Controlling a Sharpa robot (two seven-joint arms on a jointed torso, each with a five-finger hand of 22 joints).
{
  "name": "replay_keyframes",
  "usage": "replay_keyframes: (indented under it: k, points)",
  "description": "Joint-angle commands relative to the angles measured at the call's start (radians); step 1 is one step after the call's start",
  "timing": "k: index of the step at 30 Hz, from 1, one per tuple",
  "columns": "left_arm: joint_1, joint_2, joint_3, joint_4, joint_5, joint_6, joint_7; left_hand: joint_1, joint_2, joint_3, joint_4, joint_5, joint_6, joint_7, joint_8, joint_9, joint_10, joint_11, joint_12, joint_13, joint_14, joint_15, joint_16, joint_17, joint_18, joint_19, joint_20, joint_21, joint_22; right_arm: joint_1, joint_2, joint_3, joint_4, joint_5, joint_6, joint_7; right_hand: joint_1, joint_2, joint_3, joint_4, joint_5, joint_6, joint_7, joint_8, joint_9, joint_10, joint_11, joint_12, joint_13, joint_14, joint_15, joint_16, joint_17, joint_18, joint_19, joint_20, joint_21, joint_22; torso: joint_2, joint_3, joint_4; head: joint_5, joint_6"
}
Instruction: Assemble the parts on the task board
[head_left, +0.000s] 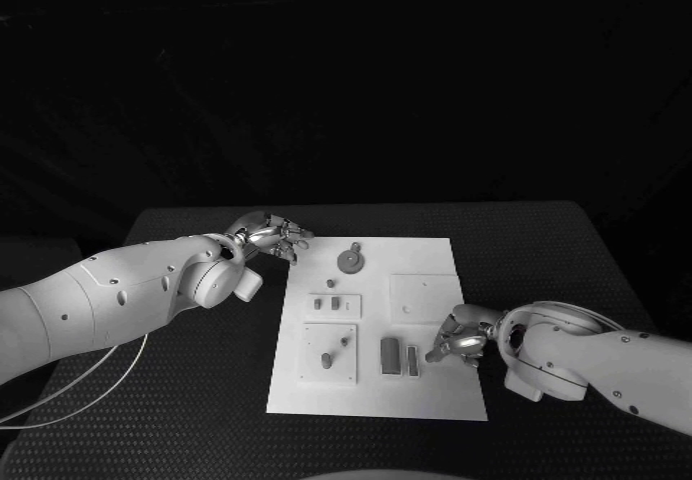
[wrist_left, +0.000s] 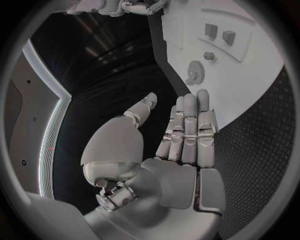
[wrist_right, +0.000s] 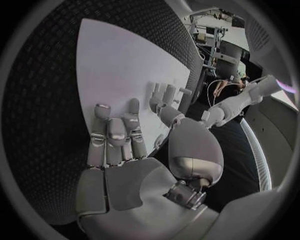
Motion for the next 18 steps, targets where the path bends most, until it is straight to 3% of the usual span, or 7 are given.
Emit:
replay_keyframes:
  k: [1,4,7,9,14,17,18]
  points:
    - [0.001,0.006,0.001,-0.008,0.033,0.000,0.015,-0.008,-0.001,-0.001,0.007,-0.004,0.002,0.003,0.003,-0.001,-0.006,0.000,0.001,0.001,0.001,0.001,-0.006,0.001,0.019,0.006,0.003,-0.004,0.001,0.020,-0.002,0.003,-0.052,0.202,-0.048,0.172,0.019,-0.018,-0.004,0.006,0.000,-0.051,0.033,-0.018,-0.007,-0.023,0.021,0.002,0.008,-0.020,0.016,-0.001,0.003,0.013,-0.015,0.009,-0.004,0.019,-0.001,-0.0004,-0.0011,-0.005,0.024]
    - [0.001,0.011,0.001,-0.018,0.045,-0.010,0.024,-0.009,-0.002,-0.001,0.008,-0.004,0.002,0.003,0.004,0.000,-0.006,0.001,0.001,0.002,-0.001,0.001,-0.007,0.001,0.018,0.004,0.003,-0.006,0.001,0.037,0.014,0.011,-0.122,0.332,-0.088,0.303,0.036,-0.016,-0.011,-0.001,0.000,-0.064,0.039,-0.018,-0.004,-0.040,0.026,0.007,0.013,-0.032,0.022,0.000,0.005,0.013,-0.026,0.015,-0.005,0.020,-0.004,-0.0008,-0.0035,-0.011,0.049]
    - [0.001,0.020,0.001,-0.033,0.067,-0.017,0.031,-0.010,-0.001,-0.002,0.009,-0.004,0.007,0.001,0.007,0.001,-0.005,0.001,0.002,0.002,-0.007,0.002,-0.012,0.001,0.017,-0.002,0.004,-0.010,0.001,0.045,0.038,0.039,-0.208,0.426,-0.103,0.403,0.058,0.011,-0.017,-0.023,-0.001,-0.075,0.044,-0.018,-0.002,-0.064,0.031,0.001,0.011,-0.063,0.028,-0.018,-0.002,0.011,-0.061,0.028,-0.019,0.019,-0.008,-0.0012,-0.0060,-0.021,0.085]
    - [0.002,0.025,0.001,-0.045,0.079,-0.021,0.038,-0.012,0.002,0.001,0.010,-0.004,0.013,-0.002,0.010,0.002,-0.003,0.002,0.003,0.004,-0.024,0.006,-0.031,-0.007,0.013,-0.021,0.009,-0.021,-0.005,0.063,0.060,0.045,-0.283,0.473,-0.081,0.468,0.064,0.029,-0.026,-0.041,0.000,-0.081,0.047,-0.017,0.000,-0.079,0.034,-0.006,0.006,-0.081,0.031,-0.030,-0.008,0.010,-0.082,0.038,-0.028,0.018,-0.016,-0.0022,-0.0082,-0.027,0.110]
    - [0.013,0.059,0.002,-0.112,0.105,-0.018,0.064,-0.016,0.008,0.014,0.009,-0.004,0.022,-0.010,0.016,0.003,0.006,0.004,0.005,0.007,-0.069,0.029,-0.121,-0.047,-0.001,-0.099,0.029,-0.025,-0.048,0.070,0.154,0.082,-0.504,0.535,-0.057,0.546,0.084,0.079,-0.013,-0.072,0.001,-0.109,0.060,-0.017,0.003,-0.154,0.053,-0.168,-0.128,-0.201,0.055,-0.200,-0.093,-0.012,-0.218,0.089,-0.144,-0.024,-0.038,-0.0075,-0.0153,-0.045,0.197]
    - [0.029,0.089,0.003,-0.172,0.117,-0.005,0.077,-0.020,0.014,0.022,0.005,-0.003,0.019,-0.017,0.015,0.002,-0.003,0.008,-0.001,0.003,-0.103,0.052,-0.187,-0.075,-0.007,-0.157,0.050,-0.026,-0.084,0.070,0.222,0.104,-0.635,0.571,-0.039,0.587,0.089,0.101,0.011,-0.076,0.001,-0.144,0.089,-0.026,-0.001,-0.181,0.080,-0.359,-0.290,-0.286,0.114,-0.411,-0.200,-0.039,-0.343,0.126,-0.262,-0.078,-0.054,-0.0107,-0.0207,-0.042,0.224]
    - [0.034,0.097,0.003,-0.190,0.122,0.000,0.081,-0.022,0.016,0.025,0.003,-0.003,0.013,-0.018,0.012,0.001,-0.015,0.013,-0.004,-0.001,-0.117,0.063,-0.215,-0.086,-0.008,-0.181,0.060,-0.026,-0.101,0.069,0.240,0.110,-0.668,0.587,-0.032,0.599,0.092,0.107,0.019,-0.079,0.001,-0.161,0.096,-0.031,-0.004,-0.187,0.093,-0.444,-0.363,-0.319,0.159,-0.515,-0.252,-0.055,-0.403,0.143,-0.315,-0.103,-0.059,-0.0118,-0.0233,-0.039,0.238]
